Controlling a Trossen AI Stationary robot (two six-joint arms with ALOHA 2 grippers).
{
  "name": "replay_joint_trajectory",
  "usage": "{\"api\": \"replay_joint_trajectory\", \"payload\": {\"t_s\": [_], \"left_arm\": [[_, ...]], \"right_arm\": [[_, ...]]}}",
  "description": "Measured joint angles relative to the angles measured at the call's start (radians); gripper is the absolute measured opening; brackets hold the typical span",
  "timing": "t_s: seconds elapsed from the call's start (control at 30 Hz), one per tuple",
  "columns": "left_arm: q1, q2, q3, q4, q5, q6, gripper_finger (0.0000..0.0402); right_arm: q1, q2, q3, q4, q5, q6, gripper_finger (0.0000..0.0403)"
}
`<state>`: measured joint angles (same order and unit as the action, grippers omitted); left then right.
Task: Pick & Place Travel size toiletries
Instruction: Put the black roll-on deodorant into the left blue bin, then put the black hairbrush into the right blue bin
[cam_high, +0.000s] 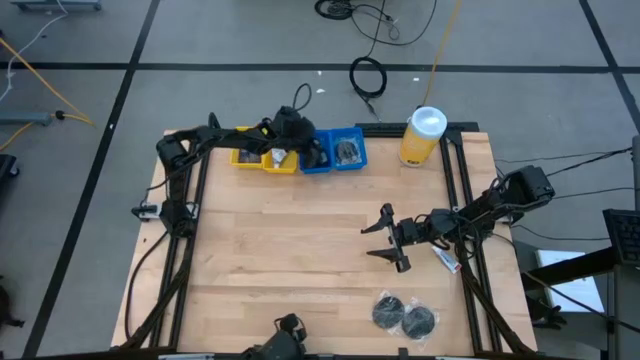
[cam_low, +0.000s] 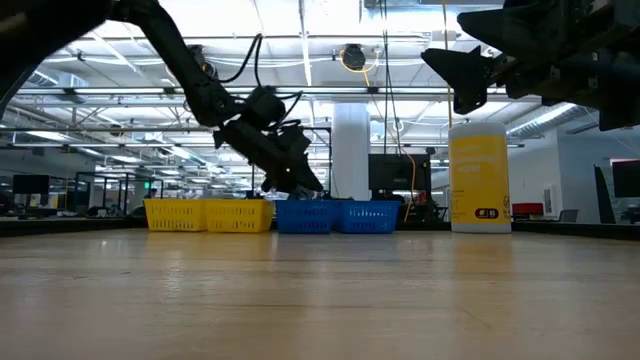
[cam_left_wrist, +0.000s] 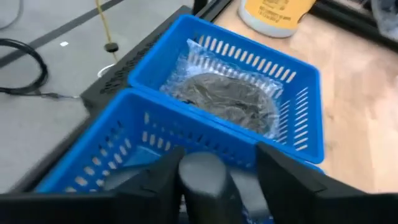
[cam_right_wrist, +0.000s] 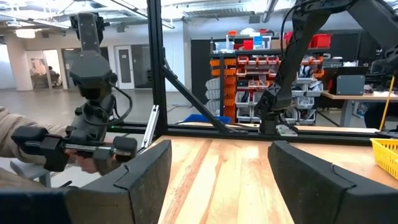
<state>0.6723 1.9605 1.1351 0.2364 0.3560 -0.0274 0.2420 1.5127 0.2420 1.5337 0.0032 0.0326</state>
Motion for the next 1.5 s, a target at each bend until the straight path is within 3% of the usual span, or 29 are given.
{"api": "replay_joint_trajectory", "payload": {"t_s": [0.23,0.47,0.63,0.83,0.93,1.07,1.2,1.37,1.5], "left_arm": [[0.015,-0.065,0.022,-0.112,-0.155,0.067,0.0267],[-0.032,-0.199,0.016,-0.213,-0.267,0.078,0.0284],[-0.179,-0.294,-0.110,-0.153,-0.314,0.117,0.0284],[-0.413,-0.353,-0.347,0.109,-0.362,0.097,0.0285],[-0.527,-0.351,-0.434,0.217,-0.376,0.069,0.0285],[-0.662,-0.346,-0.497,0.243,-0.421,0.037,0.0285],[-0.783,-0.346,-0.528,0.246,-0.531,-0.034,0.0285],[-0.899,-0.346,-0.551,0.246,-0.694,-0.081,0.0285],[-0.932,-0.346,-0.554,0.248,-0.779,-0.080,0.0285]], "right_arm": [[0.000,0.000,0.000,-0.016,-0.003,0.008,0.0258],[0.000,0.000,0.000,-0.029,-0.003,0.008,0.0258],[0.002,0.000,0.000,-0.151,-0.002,0.048,0.0258],[0.010,0.000,0.024,-0.372,0.000,0.102,0.0258],[0.052,0.000,0.090,-0.551,0.075,0.042,0.0258],[0.118,0.001,0.226,-0.881,0.295,-0.018,0.0258],[0.158,0.001,0.377,-1.275,0.410,0.062,0.0258],[0.180,0.000,0.530,-1.754,0.435,0.333,0.0258],[0.197,0.000,0.607,-2.124,0.294,0.591,0.0258]]}}
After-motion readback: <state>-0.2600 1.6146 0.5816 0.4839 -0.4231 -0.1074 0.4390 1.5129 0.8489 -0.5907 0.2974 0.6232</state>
